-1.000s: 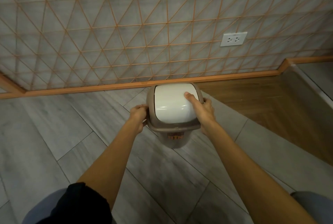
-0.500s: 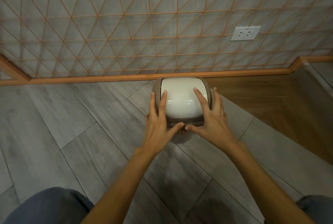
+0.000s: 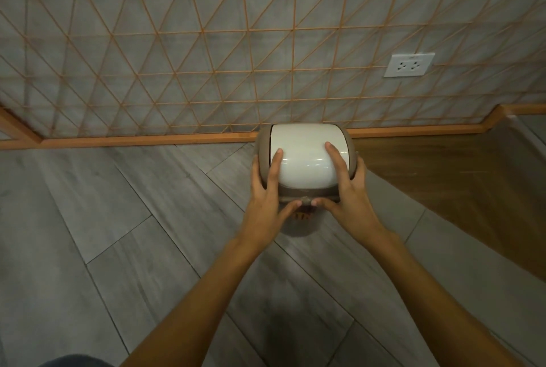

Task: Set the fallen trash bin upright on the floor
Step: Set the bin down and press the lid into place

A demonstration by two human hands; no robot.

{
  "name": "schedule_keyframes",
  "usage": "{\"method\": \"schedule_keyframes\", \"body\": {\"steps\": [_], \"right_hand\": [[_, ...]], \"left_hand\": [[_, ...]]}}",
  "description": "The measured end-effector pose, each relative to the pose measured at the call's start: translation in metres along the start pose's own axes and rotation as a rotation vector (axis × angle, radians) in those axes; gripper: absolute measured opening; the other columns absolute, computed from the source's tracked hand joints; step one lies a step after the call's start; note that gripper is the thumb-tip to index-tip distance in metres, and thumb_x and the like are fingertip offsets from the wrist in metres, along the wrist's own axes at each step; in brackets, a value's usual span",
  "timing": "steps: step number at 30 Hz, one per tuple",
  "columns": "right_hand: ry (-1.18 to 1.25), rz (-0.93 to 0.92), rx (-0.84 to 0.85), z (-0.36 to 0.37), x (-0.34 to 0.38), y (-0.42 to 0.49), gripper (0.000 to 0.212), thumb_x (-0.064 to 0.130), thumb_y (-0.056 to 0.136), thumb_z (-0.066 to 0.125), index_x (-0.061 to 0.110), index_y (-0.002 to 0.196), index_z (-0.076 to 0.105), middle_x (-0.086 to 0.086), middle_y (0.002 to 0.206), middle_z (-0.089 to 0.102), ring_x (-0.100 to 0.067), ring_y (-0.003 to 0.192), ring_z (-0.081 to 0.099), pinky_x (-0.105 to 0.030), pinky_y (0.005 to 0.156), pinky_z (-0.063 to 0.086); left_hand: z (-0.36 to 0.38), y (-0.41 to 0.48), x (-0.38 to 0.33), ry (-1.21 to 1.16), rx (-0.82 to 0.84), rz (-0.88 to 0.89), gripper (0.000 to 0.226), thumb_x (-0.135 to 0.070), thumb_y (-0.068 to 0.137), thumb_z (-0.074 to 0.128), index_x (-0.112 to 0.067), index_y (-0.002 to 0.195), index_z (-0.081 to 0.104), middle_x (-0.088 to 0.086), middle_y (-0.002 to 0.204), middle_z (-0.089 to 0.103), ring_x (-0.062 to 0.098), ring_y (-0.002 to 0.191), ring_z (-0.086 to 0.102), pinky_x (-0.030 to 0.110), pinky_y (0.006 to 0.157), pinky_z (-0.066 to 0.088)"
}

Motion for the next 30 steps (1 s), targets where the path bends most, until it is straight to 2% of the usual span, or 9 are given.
{"method": "schedule_keyframes", "body": {"steps": [5, 8, 10, 13, 16, 18, 21, 23, 30], "right_hand": [[0.004, -0.003, 0.040, -0.007, -0.004, 0.016, 0.111, 0.007, 0.070, 0.081, 0.058, 0.141, 0.012, -0.005, 0.150, 0.010, -0.027, 0.138, 0.023, -0.047, 0.111, 0.033], [0.021, -0.046, 0.014, 0.001, -0.029, 0.053, 0.113, 0.006, 0.066, 0.083, 0.060, 0.140, 0.016, 0.000, 0.149, 0.011, -0.014, 0.131, 0.020, -0.039, 0.111, 0.030], [-0.003, -0.037, 0.009, -0.002, -0.030, 0.065, 0.113, 0.005, 0.065, 0.084, 0.060, 0.139, 0.019, -0.004, 0.150, 0.013, -0.017, 0.132, 0.023, -0.036, 0.110, 0.030], [0.000, -0.017, -0.011, -0.010, -0.031, 0.070, 0.110, 0.004, 0.065, 0.084, 0.054, 0.142, 0.022, -0.008, 0.148, 0.017, -0.023, 0.134, 0.027, -0.027, 0.104, 0.028], [0.016, -0.040, -0.039, -0.013, -0.033, 0.085, 0.108, 0.001, 0.065, 0.082, 0.048, 0.144, 0.024, -0.009, 0.145, 0.020, -0.013, 0.126, 0.025, -0.024, 0.102, 0.027], [0.024, -0.040, -0.035, -0.015, -0.036, 0.097, 0.107, 0.000, 0.066, 0.082, 0.045, 0.145, 0.025, -0.009, 0.144, 0.020, -0.011, 0.123, 0.024, -0.025, 0.103, 0.028], [0.024, -0.017, -0.020, -0.016, -0.044, 0.113, 0.106, 0.001, 0.068, 0.081, 0.047, 0.144, 0.024, -0.012, 0.145, 0.020, -0.021, 0.128, 0.029, -0.031, 0.105, 0.031], [0.034, -0.018, -0.023, -0.016, -0.049, 0.123, 0.105, 0.001, 0.069, 0.081, 0.048, 0.144, 0.024, -0.011, 0.144, 0.020, -0.026, 0.132, 0.029, -0.030, 0.104, 0.031], [0.062, -0.005, -0.008, -0.020, -0.061, 0.149, 0.105, 0.002, 0.069, 0.080, 0.050, 0.143, 0.024, -0.008, 0.145, 0.019, -0.028, 0.134, 0.027, -0.041, 0.111, 0.033]], "left_hand": [[0.001, 0.013, -0.005, 0.007, -0.018, 0.019, 0.103, -0.035, 0.084, 0.070, -0.056, 0.143, -0.012, 0.013, 0.158, 0.000, 0.031, 0.145, 0.022, 0.052, 0.109, 0.041], [0.019, 0.040, 0.023, 0.063, -0.069, 0.041, 0.108, -0.022, 0.083, 0.072, -0.056, 0.143, -0.011, 0.014, 0.159, 0.000, 0.033, 0.142, 0.028, 0.050, 0.103, 0.047], [0.017, 0.049, 0.027, 0.111, -0.064, 0.048, 0.109, -0.011, 0.084, 0.069, -0.059, 0.141, -0.011, 0.014, 0.160, -0.001, 0.035, 0.137, 0.037, 0.048, 0.096, 0.053], [0.017, 0.056, 0.022, 0.123, -0.030, 0.071, 0.111, -0.008, 0.084, 0.067, -0.060, 0.138, -0.014, 0.014, 0.161, -0.005, 0.038, 0.131, 0.045, 0.044, 0.089, 0.056], [0.020, 0.078, 0.028, 0.117, -0.013, 0.073, 0.113, -0.016, 0.079, 0.073, -0.055, 0.142, -0.013, 0.015, 0.161, -0.006, 0.042, 0.127, 0.047, 0.045, 0.085, 0.058], [0.026, 0.091, 0.029, 0.109, -0.018, 0.068, 0.115, -0.027, 0.075, 0.077, -0.054, 0.143, -0.012, 0.015, 0.161, -0.006, 0.043, 0.134, 0.040, 0.051, 0.089, 0.056], [0.034, 0.108, 0.032, 0.096, -0.039, 0.073, 0.112, -0.045, 0.074, 0.077, -0.056, 0.143, -0.011, 0.013, 0.161, -0.005, 0.041, 0.141, 0.028, 0.061, 0.095, 0.049], [0.037, 0.119, 0.034, 0.085, -0.057, 0.088, 0.104, -0.055, 0.076, 0.070, -0.054, 0.145, -0.009, 0.012, 0.161, -0.004, 0.038, 0.144, 0.024, 0.063, 0.097, 0.047], [0.047, 0.146, 0.039, 0.139, -0.110, 0.105, 0.094, -0.067, 0.080, 0.056, -0.050, 0.146, -0.008, 0.014, 0.160, 0.005, 0.040, 0.141, 0.030, 0.065, 0.094, 0.048]]}}
Point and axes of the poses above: each hand's wrist, its own y-axis towards the middle knuckle, its own z-axis out of the palm, x = y × z, the point moved 6 cm from there along y, towards the middle knuckle
